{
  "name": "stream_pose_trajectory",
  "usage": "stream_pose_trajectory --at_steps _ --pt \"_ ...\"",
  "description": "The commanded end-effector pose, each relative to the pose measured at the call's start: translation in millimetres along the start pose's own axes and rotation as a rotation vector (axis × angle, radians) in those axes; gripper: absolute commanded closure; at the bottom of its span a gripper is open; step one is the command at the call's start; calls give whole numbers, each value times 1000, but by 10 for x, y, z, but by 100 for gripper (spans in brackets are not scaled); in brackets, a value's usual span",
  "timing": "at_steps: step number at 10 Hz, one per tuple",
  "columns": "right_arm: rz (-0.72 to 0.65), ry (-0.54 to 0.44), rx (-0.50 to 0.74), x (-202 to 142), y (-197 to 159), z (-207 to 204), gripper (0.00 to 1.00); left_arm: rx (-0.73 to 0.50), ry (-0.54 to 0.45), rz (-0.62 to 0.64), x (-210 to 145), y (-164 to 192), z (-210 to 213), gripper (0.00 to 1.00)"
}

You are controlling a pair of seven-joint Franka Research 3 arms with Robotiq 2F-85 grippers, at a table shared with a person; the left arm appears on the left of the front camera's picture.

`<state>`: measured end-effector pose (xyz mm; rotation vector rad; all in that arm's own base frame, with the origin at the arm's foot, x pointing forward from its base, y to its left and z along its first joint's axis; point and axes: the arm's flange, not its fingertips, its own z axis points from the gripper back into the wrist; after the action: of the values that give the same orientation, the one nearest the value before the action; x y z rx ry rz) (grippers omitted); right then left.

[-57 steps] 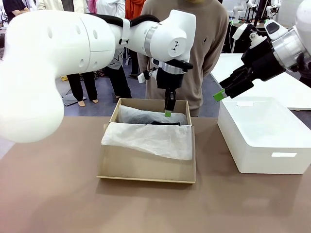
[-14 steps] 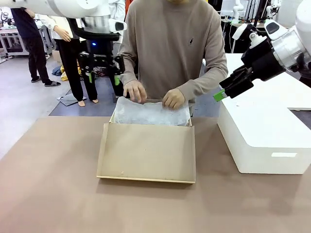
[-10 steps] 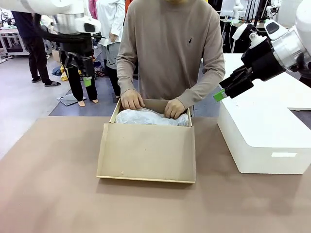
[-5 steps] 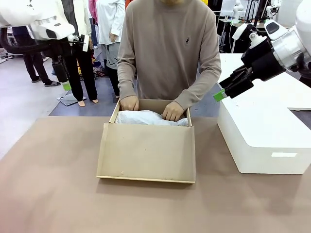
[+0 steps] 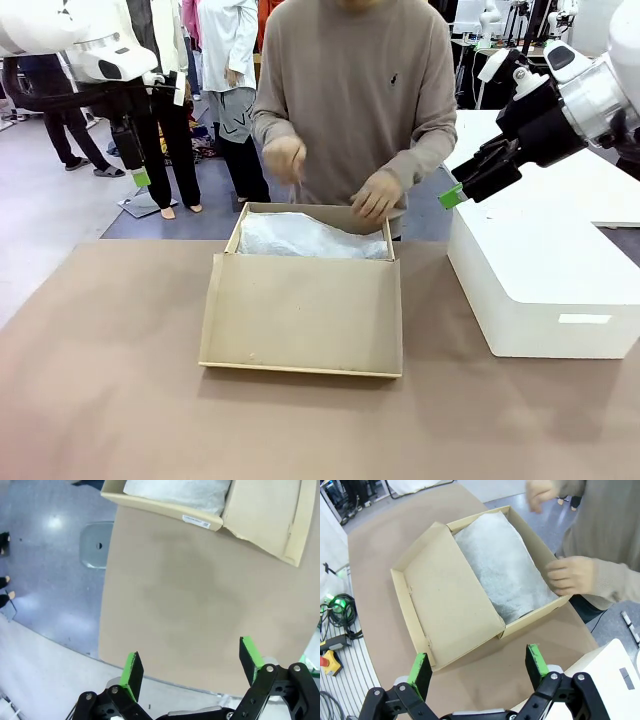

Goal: Pack the shoes into the box.
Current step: Close the Shoes Box.

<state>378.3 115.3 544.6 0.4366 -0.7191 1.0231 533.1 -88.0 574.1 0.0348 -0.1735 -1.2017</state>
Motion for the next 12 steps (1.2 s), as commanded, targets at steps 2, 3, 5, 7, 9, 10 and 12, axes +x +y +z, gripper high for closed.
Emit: stream_pose_trajectory --at_steps 2,3,5,7,9,10,12 --pt "7 -26 12 6 -25 -13 0 8 22 10 8 19 13 0" --pt "7 -26 12 6 -25 -13 0 1 1 2 0 0 0 0" --pt "7 -26 12 6 -25 -13 0 -80 -46 -227 -117 39 -105 0" --pt "7 -26 12 6 -25 -13 0 -82 -100 -371 -205 55 -174 0" --pt "7 -26 12 6 -25 -13 0 -53 -131 -490 -250 62 -217 0" --pt "7 -26 12 6 -25 -13 0 -78 -140 -511 -231 73 -226 19" --pt "7 -26 12 6 -25 -13 0 -123 -128 -489 -225 52 -235 58"
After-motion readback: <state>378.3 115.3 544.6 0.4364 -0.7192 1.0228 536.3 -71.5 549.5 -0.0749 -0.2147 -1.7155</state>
